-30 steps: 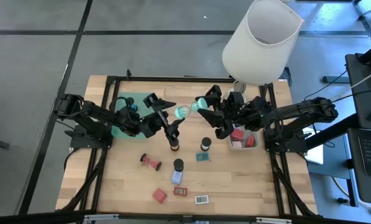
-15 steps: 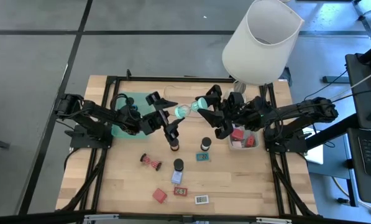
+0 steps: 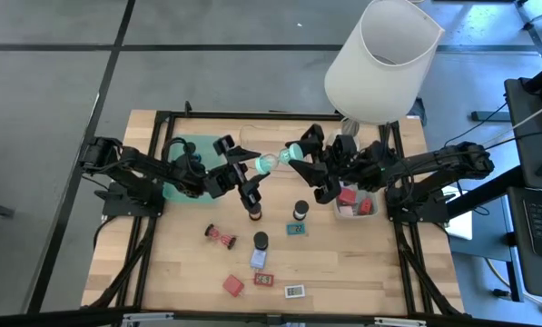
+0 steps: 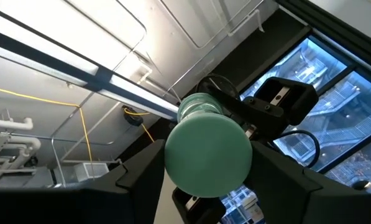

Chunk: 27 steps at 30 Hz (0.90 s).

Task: Pick & Place Office items
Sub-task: Put the light blue hourglass into the green bin

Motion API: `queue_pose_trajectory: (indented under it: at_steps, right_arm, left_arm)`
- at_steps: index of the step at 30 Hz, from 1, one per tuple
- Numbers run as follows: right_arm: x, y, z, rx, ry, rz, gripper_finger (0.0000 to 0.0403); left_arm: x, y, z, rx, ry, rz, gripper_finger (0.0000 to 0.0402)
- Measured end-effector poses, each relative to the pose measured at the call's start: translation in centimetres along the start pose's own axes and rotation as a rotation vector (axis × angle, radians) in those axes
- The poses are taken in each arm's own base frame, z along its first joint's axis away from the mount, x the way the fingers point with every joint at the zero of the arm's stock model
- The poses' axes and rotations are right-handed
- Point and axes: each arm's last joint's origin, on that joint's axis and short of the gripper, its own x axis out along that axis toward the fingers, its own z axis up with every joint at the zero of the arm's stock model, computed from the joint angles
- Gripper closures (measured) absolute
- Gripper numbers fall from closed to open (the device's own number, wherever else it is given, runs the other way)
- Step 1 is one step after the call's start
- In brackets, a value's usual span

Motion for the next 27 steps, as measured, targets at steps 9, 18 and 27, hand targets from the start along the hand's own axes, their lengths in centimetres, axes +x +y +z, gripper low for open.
queue_pose_trajectory:
  at_steps: [9,18,27]
  right_arm:
    - [0.00,-0.01,-0.06,0.003,0.007,0.002,0.0179]
    - [0.00,-0.15,-0.24,-0.012,0.025,-0.016,0.0138]
    - [-0.37,-0.29,0.37,-0.036,0.081,-0.085,0.0067]
  left_arm:
    - [-0.02,-0.20,0.26,-0.012,-0.012,-0.010,0.0193]
    - [-0.02,-0.20,0.28,-0.035,-0.009,-0.006,0.0192]
    - [-0.03,-0.01,0.37,-0.057,-0.007,0.025,0.0196]
